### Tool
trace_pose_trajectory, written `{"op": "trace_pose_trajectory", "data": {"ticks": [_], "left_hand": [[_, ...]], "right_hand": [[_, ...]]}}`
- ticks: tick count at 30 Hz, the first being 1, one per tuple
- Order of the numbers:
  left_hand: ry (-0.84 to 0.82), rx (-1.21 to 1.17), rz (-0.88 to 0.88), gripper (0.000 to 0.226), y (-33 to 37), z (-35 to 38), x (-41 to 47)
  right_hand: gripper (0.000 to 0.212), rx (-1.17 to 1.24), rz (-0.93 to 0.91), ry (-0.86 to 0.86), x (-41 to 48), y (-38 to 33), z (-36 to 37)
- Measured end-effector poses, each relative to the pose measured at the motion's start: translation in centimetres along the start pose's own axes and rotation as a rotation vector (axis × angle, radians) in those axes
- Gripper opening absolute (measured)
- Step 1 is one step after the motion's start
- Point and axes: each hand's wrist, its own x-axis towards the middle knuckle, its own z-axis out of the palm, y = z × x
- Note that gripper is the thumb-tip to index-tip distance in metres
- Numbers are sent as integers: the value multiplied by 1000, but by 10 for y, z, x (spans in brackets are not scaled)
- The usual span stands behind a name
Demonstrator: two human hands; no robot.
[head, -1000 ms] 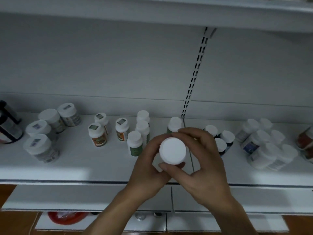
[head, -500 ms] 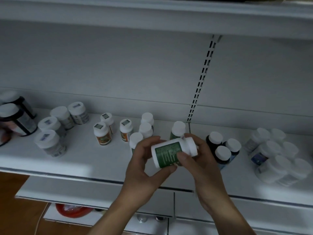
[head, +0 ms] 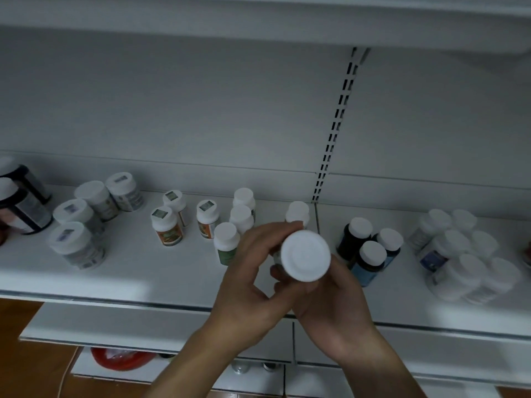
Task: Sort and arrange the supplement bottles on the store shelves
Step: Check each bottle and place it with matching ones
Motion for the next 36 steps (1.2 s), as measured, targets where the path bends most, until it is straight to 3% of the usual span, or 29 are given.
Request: {"op": "trace_pose_trajectory", "data": {"ticks": [3,6,10,13,16,19,21,23,26,30,34,36], "left_hand": [[-15,-4,1,60,-1,1,0],[-11,-36,-8,66,-4,0,0],[86,-262,-157,71,-5,1,2],[184,-372,-322,54,-5,1,4],[153,-314,-429,51,-7,-1,4],[47,-315,-456,60,-8,-6,2],[-18,-366,-381,70,-8,-12,2],[-48,-375,-299,66,-8,-16,4],[16,-397,-338,51,-7,-15,7],[65,-313,-437,41,-10,-12,6],[-26,-319,-366,61,-14,-13,2],[14,-354,-364,51,-16,-12,2]], "right_hand": [[60,13,-14,17,-1,-1,0],[38,-53,-79,114,-2,-4,0],[63,-351,-284,247,2,-5,-2],[53,-573,-368,207,-1,-8,-4],[50,-731,-340,142,-2,-10,-4],[44,-715,-337,189,0,-14,-4],[35,-710,-316,198,1,-17,-5],[34,-702,-303,195,0,-18,-5],[47,-714,-315,178,-1,-15,-6],[42,-748,-347,194,1,-16,-6],[27,-682,-331,268,1,-19,-6],[35,-719,-327,257,0,-19,-7]]}}
